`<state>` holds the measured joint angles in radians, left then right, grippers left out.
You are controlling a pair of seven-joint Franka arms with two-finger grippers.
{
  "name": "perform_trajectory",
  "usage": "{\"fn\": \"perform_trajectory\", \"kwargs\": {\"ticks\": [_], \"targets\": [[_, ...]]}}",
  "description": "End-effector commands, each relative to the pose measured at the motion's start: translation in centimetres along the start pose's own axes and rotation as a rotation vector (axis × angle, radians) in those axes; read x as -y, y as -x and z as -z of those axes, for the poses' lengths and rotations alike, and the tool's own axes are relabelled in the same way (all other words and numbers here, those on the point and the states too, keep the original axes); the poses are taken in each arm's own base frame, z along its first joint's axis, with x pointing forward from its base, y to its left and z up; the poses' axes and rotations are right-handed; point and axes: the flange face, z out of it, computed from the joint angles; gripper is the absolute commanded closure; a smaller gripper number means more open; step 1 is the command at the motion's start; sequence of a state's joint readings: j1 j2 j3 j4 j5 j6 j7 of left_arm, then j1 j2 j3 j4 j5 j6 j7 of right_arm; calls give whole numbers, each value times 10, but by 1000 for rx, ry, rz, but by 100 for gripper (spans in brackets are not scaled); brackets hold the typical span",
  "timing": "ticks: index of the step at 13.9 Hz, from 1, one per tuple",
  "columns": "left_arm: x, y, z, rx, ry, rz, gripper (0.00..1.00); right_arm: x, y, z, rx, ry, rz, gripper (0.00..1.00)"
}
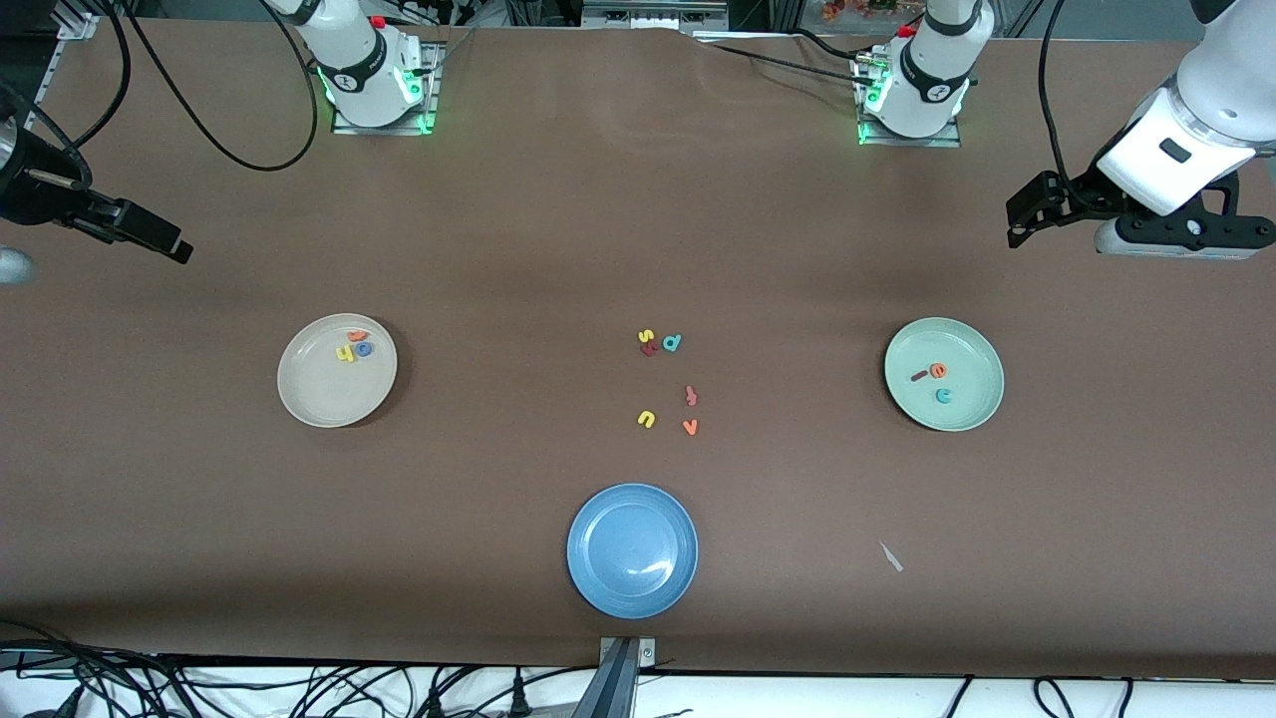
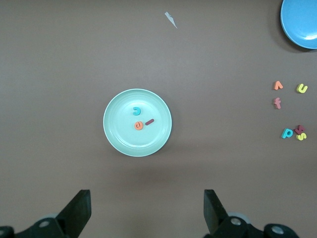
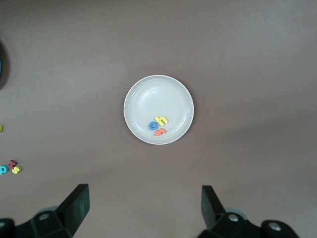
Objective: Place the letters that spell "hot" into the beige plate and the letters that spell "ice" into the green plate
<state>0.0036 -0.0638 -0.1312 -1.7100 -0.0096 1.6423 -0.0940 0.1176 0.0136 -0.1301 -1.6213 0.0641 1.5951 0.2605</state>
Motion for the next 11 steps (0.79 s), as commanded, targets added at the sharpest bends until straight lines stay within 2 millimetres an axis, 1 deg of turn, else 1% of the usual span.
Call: {"fn": "perform_trajectory", "kwargs": {"ticks": [1,2,6,9,11], "targets": [[-1,1,5,7,18,4,0,-14,-5,4,30,26,-16,0],[1,1,5,7,18,7,0,-18,-7,2,36,23,23,0],[1,2,4,21,17,4,0,-19,-8,0,42,16,44,0],[5,2,4,21,17,11,0,-13,-6,0,45,18,85,0],[5,2,4,21,17,11,0,-13,-6,-1,47,16,128,0]]}}
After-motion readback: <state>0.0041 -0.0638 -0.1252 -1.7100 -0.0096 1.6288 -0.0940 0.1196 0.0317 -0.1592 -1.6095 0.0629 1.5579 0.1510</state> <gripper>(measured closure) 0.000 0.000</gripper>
